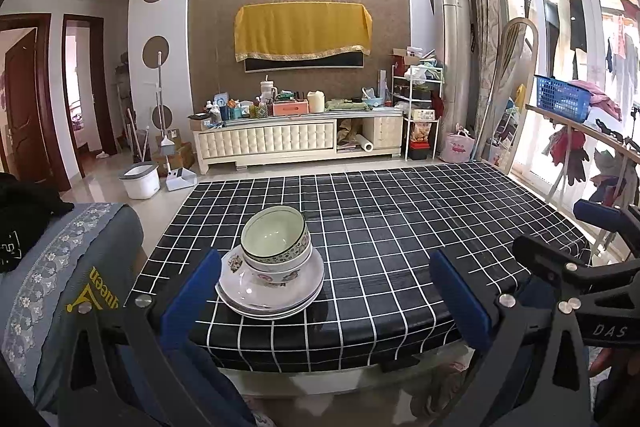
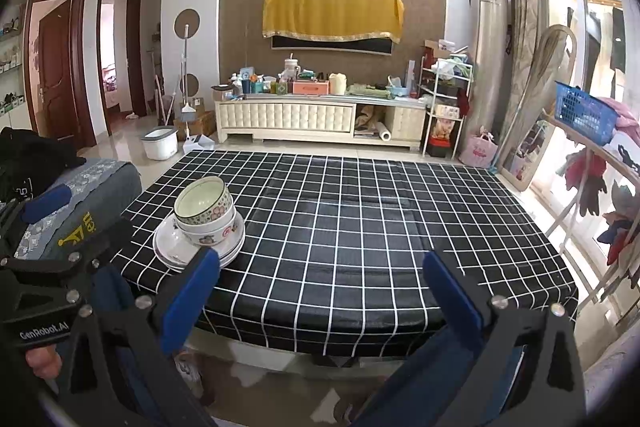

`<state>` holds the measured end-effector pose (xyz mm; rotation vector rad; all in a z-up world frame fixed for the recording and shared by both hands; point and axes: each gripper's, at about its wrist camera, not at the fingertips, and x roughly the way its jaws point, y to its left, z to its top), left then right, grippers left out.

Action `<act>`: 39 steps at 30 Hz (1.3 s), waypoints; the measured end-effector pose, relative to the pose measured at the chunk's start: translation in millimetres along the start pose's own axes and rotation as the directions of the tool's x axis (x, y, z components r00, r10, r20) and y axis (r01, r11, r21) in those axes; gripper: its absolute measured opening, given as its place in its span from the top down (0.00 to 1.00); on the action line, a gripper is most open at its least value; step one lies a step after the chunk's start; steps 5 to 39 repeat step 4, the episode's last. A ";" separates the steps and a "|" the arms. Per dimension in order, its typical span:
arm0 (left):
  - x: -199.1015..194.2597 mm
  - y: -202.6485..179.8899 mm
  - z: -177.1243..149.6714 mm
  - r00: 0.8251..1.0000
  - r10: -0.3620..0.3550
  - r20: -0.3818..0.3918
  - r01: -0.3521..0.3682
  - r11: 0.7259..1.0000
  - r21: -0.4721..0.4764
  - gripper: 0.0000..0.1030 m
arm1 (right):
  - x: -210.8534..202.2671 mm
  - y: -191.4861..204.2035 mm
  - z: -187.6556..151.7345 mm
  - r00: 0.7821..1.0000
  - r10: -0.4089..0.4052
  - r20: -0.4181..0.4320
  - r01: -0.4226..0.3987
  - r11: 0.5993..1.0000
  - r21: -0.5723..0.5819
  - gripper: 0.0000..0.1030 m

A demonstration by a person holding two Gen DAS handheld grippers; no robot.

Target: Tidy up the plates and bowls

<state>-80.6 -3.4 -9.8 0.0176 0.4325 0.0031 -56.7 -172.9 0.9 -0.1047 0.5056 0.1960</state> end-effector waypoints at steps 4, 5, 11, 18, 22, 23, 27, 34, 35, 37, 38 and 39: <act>-1.2 -0.2 -1.0 1.000 0.004 0.000 -0.004 1.000 0.001 0.00 | 0.4 -0.3 -0.1 1.000 0.001 0.000 -0.001 1.000 0.001 0.00; -1.2 -0.2 -1.0 1.000 0.004 0.000 -0.004 1.000 0.001 0.00 | 0.4 -0.3 -0.1 1.000 0.001 0.000 -0.001 1.000 0.001 0.00; -1.2 -0.2 -1.0 1.000 0.004 0.000 -0.004 1.000 0.001 0.00 | 0.4 -0.3 -0.1 1.000 0.001 0.000 -0.001 1.000 0.001 0.00; -1.2 -0.2 -1.0 1.000 0.004 0.000 -0.004 1.000 0.001 0.00 | 0.4 -0.3 -0.1 1.000 0.001 0.000 -0.001 1.000 0.001 0.00; -1.2 -0.2 -1.0 1.000 0.004 0.000 -0.004 1.000 0.001 0.00 | 0.4 -0.3 -0.1 1.000 0.001 0.000 -0.001 1.000 0.001 0.00; -1.2 -0.2 -1.0 1.000 0.004 0.000 -0.004 1.000 0.001 0.00 | 0.4 -0.3 -0.1 1.000 0.001 0.000 -0.001 1.000 0.001 0.00; -1.2 -0.2 -1.0 1.000 0.004 0.000 -0.004 1.000 0.001 0.00 | 0.4 -0.3 -0.1 1.000 0.001 0.000 -0.001 1.000 0.001 0.00; -1.2 -0.2 -1.0 1.000 0.004 0.000 -0.004 1.000 0.001 0.00 | 0.4 -0.3 -0.1 1.000 0.001 0.000 -0.001 1.000 0.001 0.00; -1.2 -0.2 -1.0 1.000 0.004 0.000 -0.004 1.000 0.001 0.00 | 0.4 -0.3 -0.1 1.000 0.001 0.000 -0.001 1.000 0.001 0.00; -1.2 -0.2 -1.0 1.000 0.004 0.000 -0.004 1.000 0.001 0.00 | 0.4 -0.3 -0.1 1.000 0.001 0.000 -0.001 1.000 0.001 0.00; -1.2 -0.2 -1.0 1.000 0.004 0.000 -0.004 1.000 0.001 0.00 | 0.4 -0.3 -0.1 1.000 0.001 0.000 -0.001 1.000 0.001 0.00; -1.2 -0.2 -1.0 1.000 0.004 0.000 -0.004 1.000 0.001 0.00 | 0.4 -0.3 -0.1 1.000 0.001 0.000 -0.001 1.000 0.001 0.00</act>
